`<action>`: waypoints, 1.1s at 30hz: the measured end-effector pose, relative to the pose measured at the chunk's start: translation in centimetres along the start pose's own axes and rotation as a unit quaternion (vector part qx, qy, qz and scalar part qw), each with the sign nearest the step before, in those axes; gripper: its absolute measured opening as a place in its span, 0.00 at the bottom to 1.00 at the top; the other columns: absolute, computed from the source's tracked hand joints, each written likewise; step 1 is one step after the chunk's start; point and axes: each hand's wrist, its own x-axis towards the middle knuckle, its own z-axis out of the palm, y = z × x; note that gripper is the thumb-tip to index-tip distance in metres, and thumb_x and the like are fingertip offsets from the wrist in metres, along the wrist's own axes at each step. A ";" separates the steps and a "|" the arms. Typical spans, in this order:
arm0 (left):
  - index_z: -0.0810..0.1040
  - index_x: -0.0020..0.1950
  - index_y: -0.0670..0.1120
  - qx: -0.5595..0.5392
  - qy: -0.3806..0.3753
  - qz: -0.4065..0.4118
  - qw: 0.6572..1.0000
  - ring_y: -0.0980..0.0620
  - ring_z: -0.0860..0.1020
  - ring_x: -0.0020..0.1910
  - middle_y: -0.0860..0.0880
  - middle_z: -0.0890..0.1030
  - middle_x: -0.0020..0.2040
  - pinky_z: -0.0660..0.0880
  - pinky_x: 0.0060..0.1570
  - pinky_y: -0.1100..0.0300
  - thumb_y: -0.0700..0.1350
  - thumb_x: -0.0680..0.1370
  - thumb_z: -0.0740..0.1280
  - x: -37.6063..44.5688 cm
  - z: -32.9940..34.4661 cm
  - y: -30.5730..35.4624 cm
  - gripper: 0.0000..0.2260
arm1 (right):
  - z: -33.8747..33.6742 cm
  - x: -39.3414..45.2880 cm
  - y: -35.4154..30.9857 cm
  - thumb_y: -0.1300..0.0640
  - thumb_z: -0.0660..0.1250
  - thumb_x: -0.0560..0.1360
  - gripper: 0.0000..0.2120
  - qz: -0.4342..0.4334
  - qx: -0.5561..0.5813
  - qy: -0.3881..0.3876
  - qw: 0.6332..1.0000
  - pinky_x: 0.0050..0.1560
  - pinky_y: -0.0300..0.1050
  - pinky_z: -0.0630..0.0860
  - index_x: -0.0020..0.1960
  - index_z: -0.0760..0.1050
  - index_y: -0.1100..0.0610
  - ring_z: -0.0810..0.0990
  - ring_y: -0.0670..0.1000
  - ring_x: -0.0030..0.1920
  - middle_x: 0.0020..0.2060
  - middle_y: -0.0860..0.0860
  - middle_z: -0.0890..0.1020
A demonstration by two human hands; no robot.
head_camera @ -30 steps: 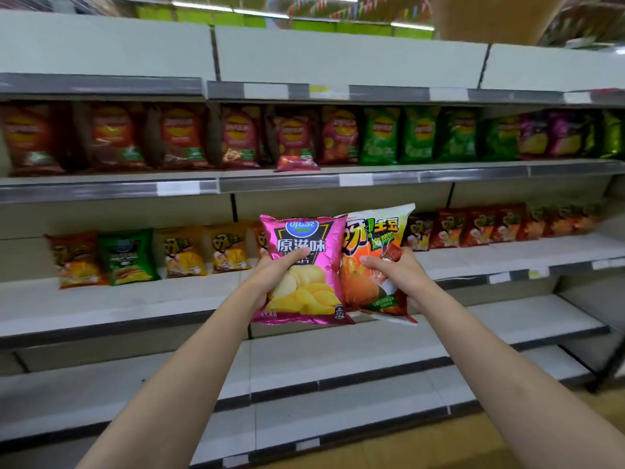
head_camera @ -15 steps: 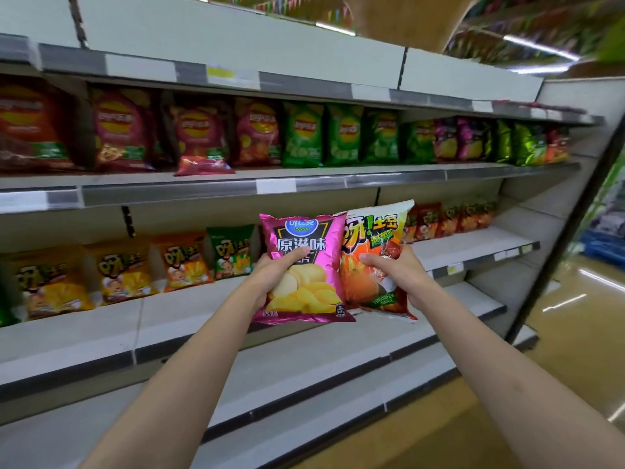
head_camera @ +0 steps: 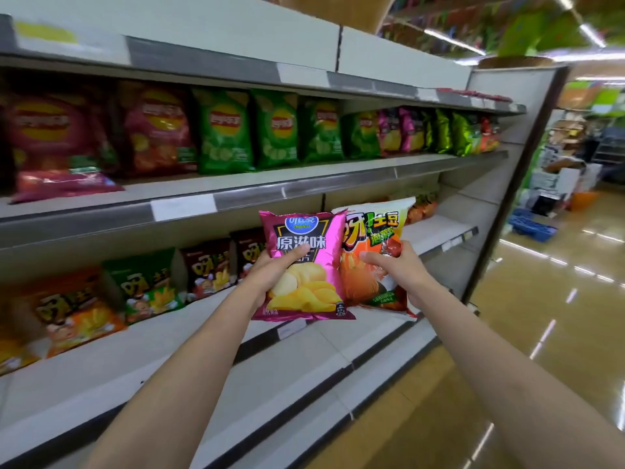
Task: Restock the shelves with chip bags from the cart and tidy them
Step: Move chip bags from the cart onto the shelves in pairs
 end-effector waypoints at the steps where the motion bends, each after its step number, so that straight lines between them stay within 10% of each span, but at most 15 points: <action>1: 0.78 0.59 0.53 0.004 -0.009 -0.007 1.000 0.49 0.82 0.53 0.50 0.84 0.54 0.76 0.59 0.49 0.65 0.56 0.79 0.9 0.6 -0.4 0.35 | -0.6 0.4 0.4 0.51 0.78 0.66 0.30 0.008 -0.004 0.011 1.000 0.54 0.53 0.79 0.61 0.66 0.55 0.81 0.51 0.48 0.51 0.51 0.80; 12: 0.78 0.61 0.50 -0.008 -0.082 -0.022 0.996 0.48 0.83 0.52 0.49 0.85 0.52 0.77 0.59 0.47 0.62 0.56 0.78 7.3 10.3 -1.5 0.37 | -8.9 4.1 3.3 0.40 0.80 0.50 0.47 0.050 0.004 0.066 0.997 0.54 0.55 0.80 0.64 0.70 0.55 0.83 0.53 0.50 0.53 0.51 0.83; 17: 0.77 0.62 0.50 -0.006 -0.095 -0.024 0.995 0.48 0.83 0.51 0.49 0.85 0.53 0.78 0.58 0.47 0.63 0.53 0.78 9.6 15.9 -1.8 0.40 | -13.8 6.4 4.8 0.51 0.79 0.65 0.28 0.050 0.008 0.081 0.995 0.49 0.49 0.78 0.61 0.72 0.55 0.82 0.52 0.49 0.51 0.51 0.82; 23: 0.78 0.61 0.51 0.012 -0.065 -0.002 0.998 0.50 0.83 0.51 0.51 0.84 0.53 0.77 0.58 0.50 0.66 0.53 0.79 12.7 23.4 -0.1 0.40 | -20.8 11.2 5.1 0.41 0.81 0.54 0.45 0.042 0.012 0.080 0.996 0.58 0.56 0.77 0.64 0.67 0.56 0.81 0.53 0.53 0.55 0.51 0.81; 33: 0.77 0.62 0.51 -0.002 -0.024 0.017 1.000 0.48 0.83 0.52 0.50 0.84 0.55 0.77 0.58 0.48 0.68 0.51 0.79 18.4 35.4 1.9 0.43 | -32.9 17.4 4.3 0.47 0.77 0.67 0.36 -0.010 -0.025 0.101 0.994 0.60 0.54 0.74 0.63 0.58 0.56 0.75 0.55 0.57 0.54 0.52 0.72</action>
